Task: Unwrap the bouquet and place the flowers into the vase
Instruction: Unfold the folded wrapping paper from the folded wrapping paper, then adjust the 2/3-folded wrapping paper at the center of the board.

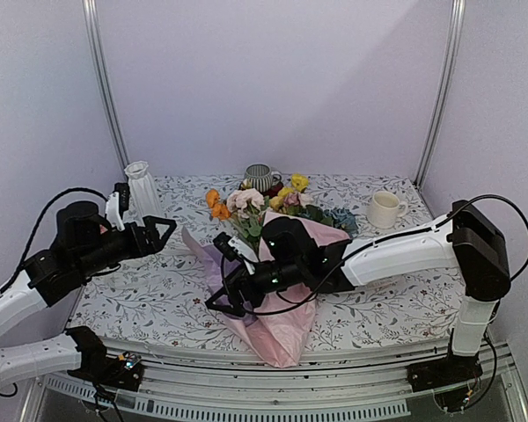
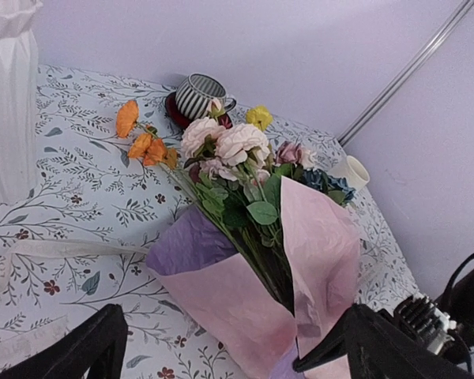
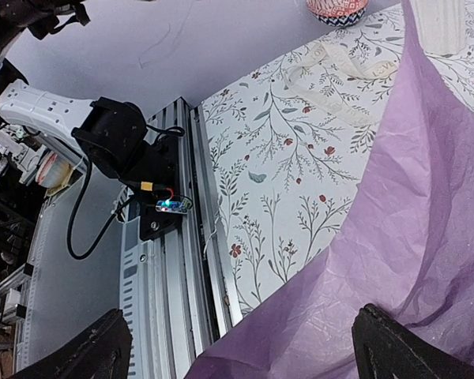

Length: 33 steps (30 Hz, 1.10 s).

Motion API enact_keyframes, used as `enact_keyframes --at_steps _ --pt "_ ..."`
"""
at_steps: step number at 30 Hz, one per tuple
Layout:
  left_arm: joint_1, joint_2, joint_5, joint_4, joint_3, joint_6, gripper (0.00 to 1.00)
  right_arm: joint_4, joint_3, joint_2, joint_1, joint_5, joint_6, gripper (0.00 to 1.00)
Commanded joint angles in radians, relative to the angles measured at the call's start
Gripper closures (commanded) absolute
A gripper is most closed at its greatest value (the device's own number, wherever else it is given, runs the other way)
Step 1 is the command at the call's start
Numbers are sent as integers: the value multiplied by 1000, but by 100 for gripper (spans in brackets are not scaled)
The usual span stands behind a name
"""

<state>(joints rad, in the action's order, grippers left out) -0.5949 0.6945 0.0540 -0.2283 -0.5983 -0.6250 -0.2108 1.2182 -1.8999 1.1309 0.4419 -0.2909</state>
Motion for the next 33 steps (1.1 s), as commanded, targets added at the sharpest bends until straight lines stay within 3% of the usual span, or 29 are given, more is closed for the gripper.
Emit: enact_keyframes --at_steps 1,7,14,18,24,28,31,33 --pt "9 -34 20 -37 -36 13 2 -17 26 -20 -1 65 15 0" --pt "12 -25 2 -84 -61 28 2 -92 16 -19 8 131 9 0" --pt "12 -13 -145 -66 -67 75 7 -163 -60 47 9 79 10 2" --pt "11 9 -248 -23 -44 72 25 -114 -80 77 6 -139 -6 8" --pt "2 143 -441 33 -22 56 56 59 -38 88 0 -520 -59 9" --pt "-61 195 -400 64 -40 53 71 143 -29 96 -22 -654 -131 8" --pt "-105 256 -366 73 -63 41 97 242 0 87 -40 -760 -184 8" --pt "-132 308 -361 103 -54 26 100 314 44 75 -51 -820 -229 7"
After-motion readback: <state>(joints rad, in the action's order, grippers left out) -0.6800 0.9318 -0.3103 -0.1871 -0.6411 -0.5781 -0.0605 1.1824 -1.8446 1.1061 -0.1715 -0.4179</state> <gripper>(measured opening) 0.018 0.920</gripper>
